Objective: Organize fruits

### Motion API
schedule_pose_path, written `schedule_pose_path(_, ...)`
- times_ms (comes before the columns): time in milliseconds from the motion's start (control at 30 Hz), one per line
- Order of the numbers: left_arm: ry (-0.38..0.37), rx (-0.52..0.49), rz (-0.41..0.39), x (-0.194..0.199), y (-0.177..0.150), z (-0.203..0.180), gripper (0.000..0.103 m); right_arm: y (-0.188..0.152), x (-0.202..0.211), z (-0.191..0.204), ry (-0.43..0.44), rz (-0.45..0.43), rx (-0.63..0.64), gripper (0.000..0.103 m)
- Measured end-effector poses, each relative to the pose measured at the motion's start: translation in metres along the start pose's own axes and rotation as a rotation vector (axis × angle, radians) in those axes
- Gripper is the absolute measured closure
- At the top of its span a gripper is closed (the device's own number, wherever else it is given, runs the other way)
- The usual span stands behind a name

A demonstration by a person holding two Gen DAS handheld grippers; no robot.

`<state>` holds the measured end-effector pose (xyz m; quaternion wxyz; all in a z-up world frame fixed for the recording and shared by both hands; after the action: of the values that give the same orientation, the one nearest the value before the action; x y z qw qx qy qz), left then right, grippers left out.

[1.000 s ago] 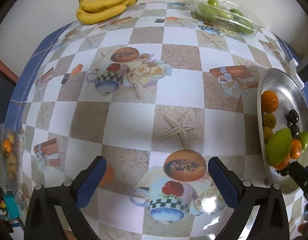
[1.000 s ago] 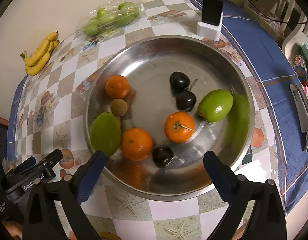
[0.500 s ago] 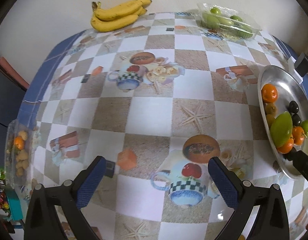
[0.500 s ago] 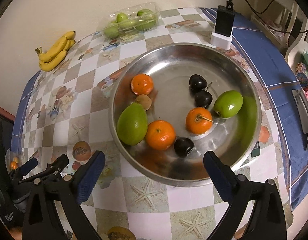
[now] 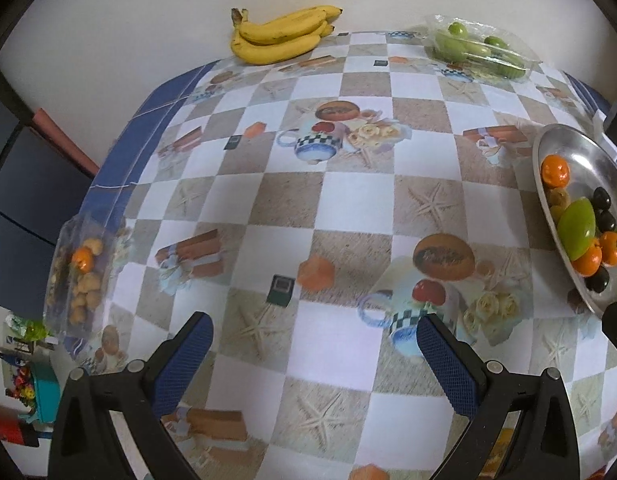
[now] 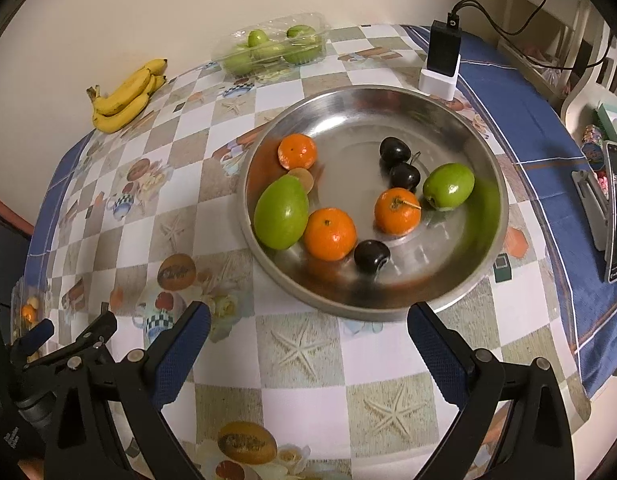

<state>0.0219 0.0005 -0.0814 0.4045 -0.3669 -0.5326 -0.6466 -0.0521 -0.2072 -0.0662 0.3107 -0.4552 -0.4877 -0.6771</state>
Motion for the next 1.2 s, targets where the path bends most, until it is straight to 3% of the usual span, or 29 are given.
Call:
schedule_pose_path(300, -0.012, 0.044, -0.013, 0.013, -0.003, 0.01, 0.0, -0.013, 0.008, 0.004, -0.017, -0.007, 0.026, 0.004)
schedule_pose_path(1200, -0.015, 0.01, -0.026, 0.021, -0.005, 0.007, 0.0, -0.018, 0.017, 0.002, -0.048, -0.028, 0.024, 0.004)
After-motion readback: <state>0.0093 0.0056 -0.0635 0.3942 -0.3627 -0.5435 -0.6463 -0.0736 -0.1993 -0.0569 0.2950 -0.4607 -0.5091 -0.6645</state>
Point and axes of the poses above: each gripper's, at about its wrist camera, not at the fingertips, and x roughly against the way its jaws point, z to its left, y to its top, the point moved 5 cm from there along -x, roughly the way its jaws point, and after that the axes turned 8 degrees about x, right-handed, at the moved point
